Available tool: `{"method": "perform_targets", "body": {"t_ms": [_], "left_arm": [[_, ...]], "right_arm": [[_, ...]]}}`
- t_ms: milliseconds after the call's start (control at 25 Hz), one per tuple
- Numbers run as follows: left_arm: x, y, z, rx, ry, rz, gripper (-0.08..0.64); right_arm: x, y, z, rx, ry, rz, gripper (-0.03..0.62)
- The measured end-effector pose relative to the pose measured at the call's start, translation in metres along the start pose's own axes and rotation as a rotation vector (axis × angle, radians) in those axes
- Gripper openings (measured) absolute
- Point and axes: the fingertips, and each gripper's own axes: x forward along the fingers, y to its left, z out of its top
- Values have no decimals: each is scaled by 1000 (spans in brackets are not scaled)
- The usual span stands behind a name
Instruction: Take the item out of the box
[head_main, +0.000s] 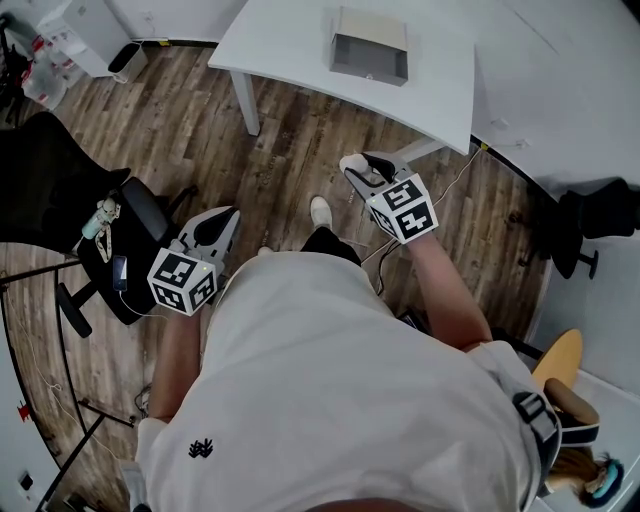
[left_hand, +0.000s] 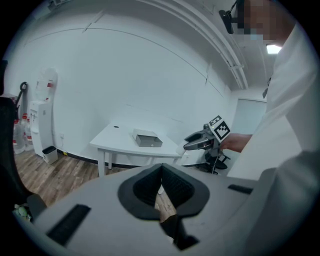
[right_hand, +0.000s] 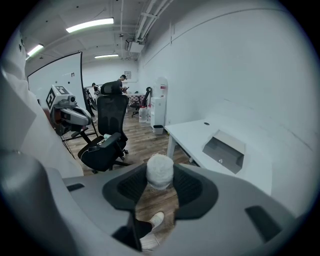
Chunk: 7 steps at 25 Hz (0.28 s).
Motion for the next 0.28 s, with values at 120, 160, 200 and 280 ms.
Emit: {"method": "perform_targets", "body": {"t_ms": [120,160,200,280], "left_arm": [[7,0,4,2,6,-2,8],[10,0,5,2,8,-3,8],[13,0,5,1,10,-3,8],[19,0,6,1,14,-4,8]], "right_arm": [[1,-9,1,5,-5,0,164],[1,-12,2,6,-6,1,164],[1,-15,1,6,-6,1,164],[2,-21,0,7,-7,1,164]]}}
